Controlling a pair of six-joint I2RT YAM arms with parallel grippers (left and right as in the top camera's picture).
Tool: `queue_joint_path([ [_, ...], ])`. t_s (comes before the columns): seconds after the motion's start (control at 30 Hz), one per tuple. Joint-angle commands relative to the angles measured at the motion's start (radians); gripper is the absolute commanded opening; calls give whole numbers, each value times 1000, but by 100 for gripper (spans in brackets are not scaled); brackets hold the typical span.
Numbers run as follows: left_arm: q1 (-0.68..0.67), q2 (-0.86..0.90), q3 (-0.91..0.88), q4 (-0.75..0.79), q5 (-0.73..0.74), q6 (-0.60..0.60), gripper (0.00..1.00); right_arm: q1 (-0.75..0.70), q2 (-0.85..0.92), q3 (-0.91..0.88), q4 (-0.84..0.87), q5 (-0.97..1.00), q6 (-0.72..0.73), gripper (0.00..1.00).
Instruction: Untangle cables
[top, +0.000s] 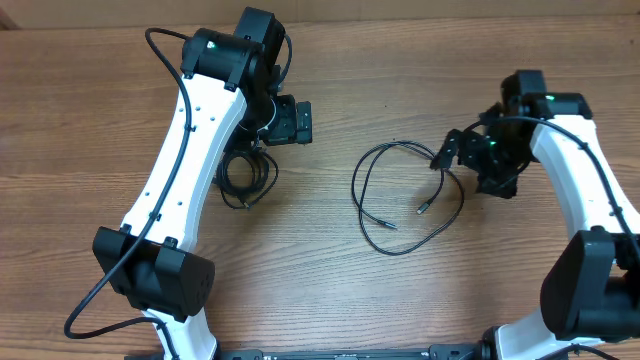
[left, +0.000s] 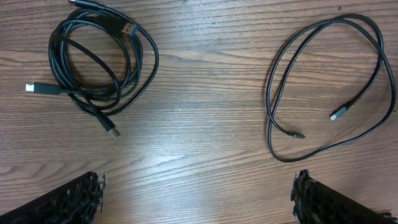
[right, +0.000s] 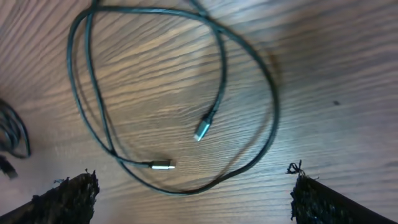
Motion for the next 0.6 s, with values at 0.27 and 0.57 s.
queue_joint_path([
  [0.27,-5,10,-3,3,-7,8,100,-1,-3,-196,132,197,392,100],
  [0.57,-5,10,-3,10,-7,8,100,48,-3,-324,301,125,421,85],
])
